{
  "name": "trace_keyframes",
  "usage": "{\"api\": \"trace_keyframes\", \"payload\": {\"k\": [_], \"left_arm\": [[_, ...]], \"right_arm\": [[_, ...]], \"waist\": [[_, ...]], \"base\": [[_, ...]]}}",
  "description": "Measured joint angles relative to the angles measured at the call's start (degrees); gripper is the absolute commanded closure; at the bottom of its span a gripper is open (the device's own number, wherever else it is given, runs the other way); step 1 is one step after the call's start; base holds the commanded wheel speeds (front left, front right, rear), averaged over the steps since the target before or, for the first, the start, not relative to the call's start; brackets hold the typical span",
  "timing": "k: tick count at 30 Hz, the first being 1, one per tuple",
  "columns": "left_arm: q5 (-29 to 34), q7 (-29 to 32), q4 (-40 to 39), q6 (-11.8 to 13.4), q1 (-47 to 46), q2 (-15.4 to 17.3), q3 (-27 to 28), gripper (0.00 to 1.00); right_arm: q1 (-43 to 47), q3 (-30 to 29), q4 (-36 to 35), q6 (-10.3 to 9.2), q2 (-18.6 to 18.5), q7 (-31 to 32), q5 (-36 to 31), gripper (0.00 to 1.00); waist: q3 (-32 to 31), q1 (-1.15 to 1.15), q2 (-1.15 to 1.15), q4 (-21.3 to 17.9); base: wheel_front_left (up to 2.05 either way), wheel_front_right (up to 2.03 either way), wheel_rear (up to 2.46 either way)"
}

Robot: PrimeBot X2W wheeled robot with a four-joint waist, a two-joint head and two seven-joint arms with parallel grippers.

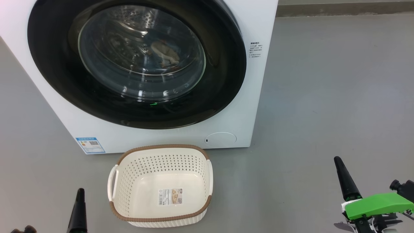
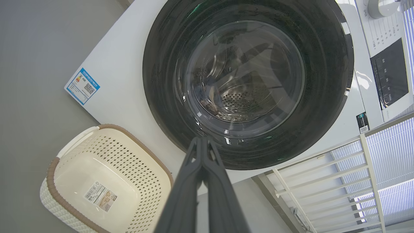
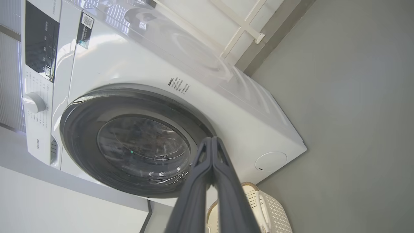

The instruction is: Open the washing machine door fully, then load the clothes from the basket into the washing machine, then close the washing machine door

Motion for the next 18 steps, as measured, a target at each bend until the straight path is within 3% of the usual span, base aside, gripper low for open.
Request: {"api": "trace_keyframes", "payload": {"k": [18], "left_arm": [[-10.56, 2.63, 1.58, 0.00, -1.36, 0.00, 0.62, 1.00]], "right_arm": [[0.00, -2.54, 0.27, -0.05, 1.96, 2.67, 9.14, 1.00]], "waist": [[-0.32, 0.00, 0.00, 0.52]], "base": [[0.00, 0.00, 0.00]]}}
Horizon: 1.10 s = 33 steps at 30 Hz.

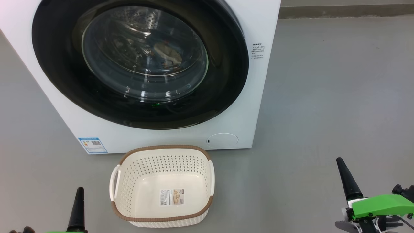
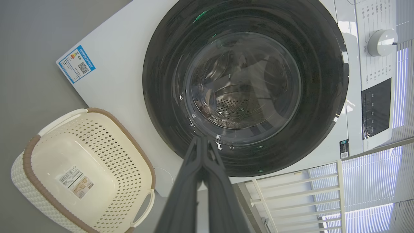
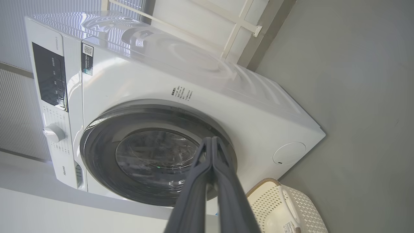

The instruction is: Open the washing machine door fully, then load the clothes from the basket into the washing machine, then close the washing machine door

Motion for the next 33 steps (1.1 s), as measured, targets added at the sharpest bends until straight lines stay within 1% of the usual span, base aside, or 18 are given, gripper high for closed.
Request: {"api": "trace_keyframes", "payload": {"k": [3, 4, 9, 12, 33], "left_arm": [[-1.66, 0.43, 0.32, 0.00, -0.05, 0.00, 0.13, 1.00], [-2.77, 0.85, 0.55, 0.00, -0.20, 0.00, 0.23, 1.00], [-5.64, 1.42, 0.88, 0.00, -1.16, -0.01, 0.48, 1.00], [-7.64, 1.91, 1.13, 0.00, -1.16, -0.01, 0.58, 1.00], [-19.28, 5.00, 2.96, 0.00, -2.59, -0.03, 1.21, 1.00]], "right_arm": [[0.00, -0.62, 0.02, -0.01, 0.13, 0.52, 0.89, 1.00], [0.00, -0.76, 0.03, -0.01, 0.32, 0.86, 2.53, 1.00], [0.00, -1.16, 0.12, -0.01, 0.80, 1.83, 4.31, 1.00], [0.00, -1.72, 0.16, -0.01, 1.34, 2.32, 6.55, 1.00], [0.00, -4.46, 0.33, -0.02, 3.61, 5.37, 15.90, 1.00]], "waist": [[-0.05, 0.00, 0.00, 0.09], [-0.09, 0.00, 0.00, 0.15], [-0.18, 0.00, 0.00, 0.29], [-0.23, 0.00, 0.00, 0.38], [-0.59, 0.00, 0.00, 0.96]], "base": [[0.00, 0.00, 0.00], [0.00, 0.00, 0.00], [0.00, 0.00, 0.00], [0.00, 0.00, 0.00], [0.00, 0.00, 0.00]]}}
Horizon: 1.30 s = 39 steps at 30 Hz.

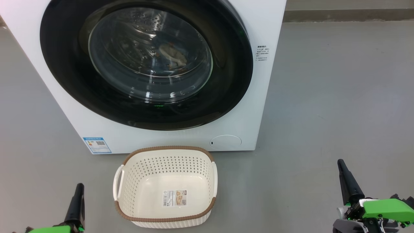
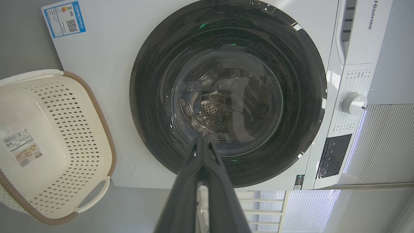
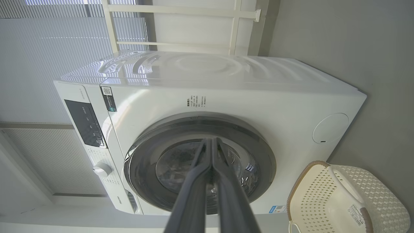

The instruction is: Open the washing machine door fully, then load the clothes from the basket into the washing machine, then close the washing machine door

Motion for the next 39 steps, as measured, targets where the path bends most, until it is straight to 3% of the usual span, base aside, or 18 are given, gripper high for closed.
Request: {"api": "trace_keyframes", "payload": {"k": [39], "left_arm": [[-0.54, 0.70, 0.16, 0.00, -0.66, -0.16, 0.62, 1.00]], "right_arm": [[0.01, -0.27, 0.04, 0.00, 0.13, 0.46, 1.03, 1.00]], "waist": [[-0.01, 0.00, 0.00, 0.02]], "base": [[0.00, 0.00, 0.00]]}}
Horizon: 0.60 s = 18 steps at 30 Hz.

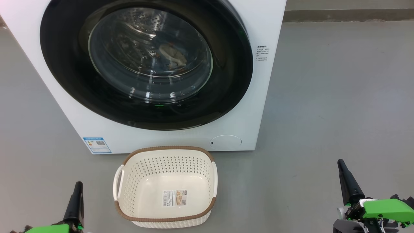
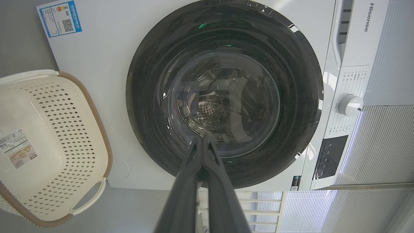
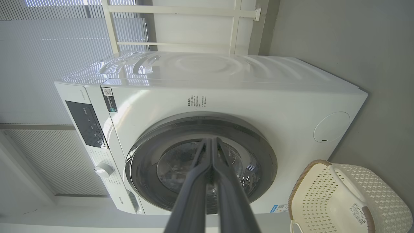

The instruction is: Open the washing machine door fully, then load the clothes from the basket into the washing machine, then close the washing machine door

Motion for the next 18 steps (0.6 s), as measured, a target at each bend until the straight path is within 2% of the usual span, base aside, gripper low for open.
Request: {"api": "trace_keyframes", "payload": {"k": [18], "left_arm": [[0.01, 0.16, 0.00, 0.00, 0.00, -0.07, 0.26, 1.00]], "right_arm": [[0.00, -0.15, 0.01, 0.00, 0.05, 0.05, -0.01, 1.00]], "waist": [[0.00, 0.00, 0.00, 0.00]], "base": [[0.00, 0.00, 0.00]]}}
